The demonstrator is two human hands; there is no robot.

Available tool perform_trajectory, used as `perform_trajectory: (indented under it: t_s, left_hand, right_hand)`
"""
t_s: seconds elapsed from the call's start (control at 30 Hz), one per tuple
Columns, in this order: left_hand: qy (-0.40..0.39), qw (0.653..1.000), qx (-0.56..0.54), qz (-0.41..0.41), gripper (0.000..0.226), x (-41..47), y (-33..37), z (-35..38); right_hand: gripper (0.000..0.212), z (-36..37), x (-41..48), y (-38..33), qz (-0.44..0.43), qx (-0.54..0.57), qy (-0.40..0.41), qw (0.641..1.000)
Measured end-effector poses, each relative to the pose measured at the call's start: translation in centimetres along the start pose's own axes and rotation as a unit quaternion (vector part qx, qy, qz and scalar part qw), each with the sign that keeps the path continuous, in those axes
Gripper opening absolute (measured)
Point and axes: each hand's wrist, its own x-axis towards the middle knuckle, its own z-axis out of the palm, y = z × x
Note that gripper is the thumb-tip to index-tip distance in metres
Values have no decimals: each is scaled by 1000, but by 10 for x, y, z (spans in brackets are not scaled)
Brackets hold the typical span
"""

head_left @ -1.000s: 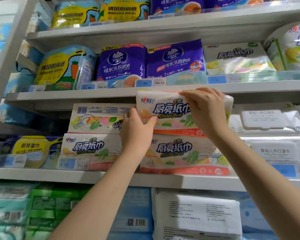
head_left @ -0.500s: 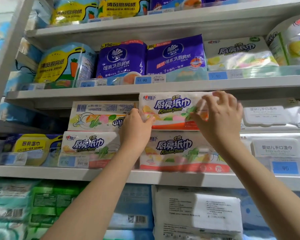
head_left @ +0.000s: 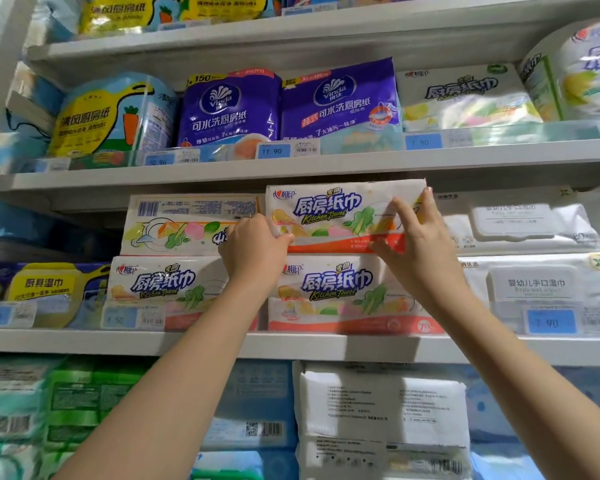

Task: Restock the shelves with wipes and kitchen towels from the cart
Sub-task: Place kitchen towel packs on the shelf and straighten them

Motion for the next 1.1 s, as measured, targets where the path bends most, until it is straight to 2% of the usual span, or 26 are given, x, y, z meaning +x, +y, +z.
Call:
perform_trajectory:
  t_s: [0.1,0.43,0.53,0.67,0.83,1.0,1.1]
  left_hand:
    - [15,1000,5,12,29,-1,-3,2]
    - [6,1000,11,27,28,4,-4,8]
    - [-2,999,15,31,27,4,-4,9]
    - [-22,998,17,53,29,0,-10,5]
    - [-33,997,20,62,41,-2,-30,-16]
    - [22,999,17,39,35,11,-65,-42]
    - [42,998,34,19,37,27,-85,-57]
  right_hand:
    - [53,-2,-1,1,14,-6,-38,999]
    - [47,6,-9,-9,50,-93,11,994]
    - [44,8,-15,-15,57,-109,2,992]
    - [33,10,-30,-24,36,-96,26,994]
    - [37,20,-46,-50,28,-61,9,998]
    - [40,27,-42,-82,-21,-22,-29,999]
    - [34,38,-34,-100,-59,-1,-36,998]
